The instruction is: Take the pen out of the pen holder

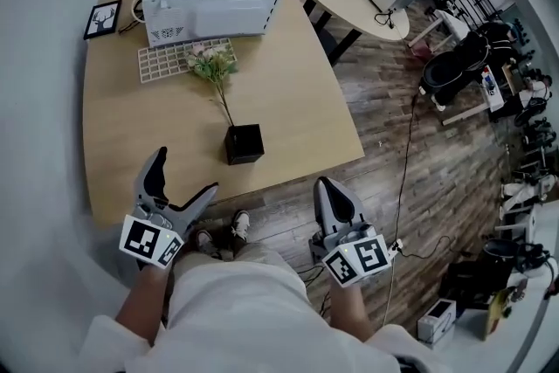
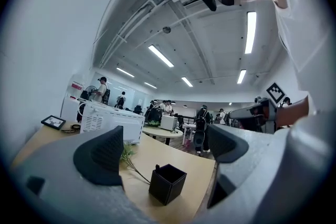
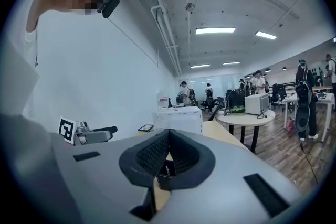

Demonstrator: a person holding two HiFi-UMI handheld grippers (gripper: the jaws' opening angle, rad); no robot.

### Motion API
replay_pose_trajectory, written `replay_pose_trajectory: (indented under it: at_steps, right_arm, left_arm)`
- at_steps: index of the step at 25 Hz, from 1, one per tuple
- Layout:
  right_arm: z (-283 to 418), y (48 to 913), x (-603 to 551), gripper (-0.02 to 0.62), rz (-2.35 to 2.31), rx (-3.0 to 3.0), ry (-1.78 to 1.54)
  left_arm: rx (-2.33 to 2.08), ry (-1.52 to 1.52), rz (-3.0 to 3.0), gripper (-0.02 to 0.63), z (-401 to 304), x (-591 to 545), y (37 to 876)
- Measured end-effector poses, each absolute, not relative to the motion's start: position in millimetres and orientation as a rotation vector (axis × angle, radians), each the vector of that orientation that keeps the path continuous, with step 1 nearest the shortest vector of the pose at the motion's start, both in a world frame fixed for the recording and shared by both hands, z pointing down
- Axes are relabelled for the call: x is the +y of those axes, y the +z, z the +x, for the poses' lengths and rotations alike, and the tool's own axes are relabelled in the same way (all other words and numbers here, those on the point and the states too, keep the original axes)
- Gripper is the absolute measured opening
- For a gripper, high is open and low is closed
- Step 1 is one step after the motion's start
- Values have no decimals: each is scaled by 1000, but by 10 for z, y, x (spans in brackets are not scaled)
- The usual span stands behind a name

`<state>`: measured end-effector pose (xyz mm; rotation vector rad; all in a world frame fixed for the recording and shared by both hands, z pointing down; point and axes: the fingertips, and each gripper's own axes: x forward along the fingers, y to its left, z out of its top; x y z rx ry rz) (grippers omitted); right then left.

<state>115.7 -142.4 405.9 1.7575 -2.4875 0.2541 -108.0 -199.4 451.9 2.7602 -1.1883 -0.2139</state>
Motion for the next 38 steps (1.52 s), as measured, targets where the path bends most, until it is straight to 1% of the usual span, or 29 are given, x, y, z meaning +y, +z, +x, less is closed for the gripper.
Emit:
replay_pose_trajectory:
  at_steps: [6, 17, 21, 26, 31, 35, 38]
  right_arm:
    - [1189, 4009, -1734, 0, 1671, -2556, 220]
    - [1428, 4332, -1790, 2, 1602, -2571, 341]
    - [1615, 4449, -1775, 2, 1604, -2543, 361]
    - [1727, 4629, -1812, 2, 1506, -2532, 280]
    - [1580, 4657, -1887, 2, 1403, -2574, 192]
    - [1435, 4677, -1930, 2, 1405, -2630, 225]
    - [1403, 4696, -1952, 2, 1392, -2656, 254]
  left_arm:
    - [-1200, -154, 2720, 499, -818, -2126, 4707]
    - [-1109, 16, 2668, 487, -288, -2522, 5404]
    - [-1120, 83, 2661, 438, -133, -2704, 5620]
    - [-1185, 146, 2597, 381, -23, -2907, 5913]
    - [-1224, 192, 2558, 330, 20, -2981, 6024]
    - [-1237, 217, 2536, 314, 43, -3055, 6105]
    - [-1246, 259, 2534, 284, 70, -3130, 6147]
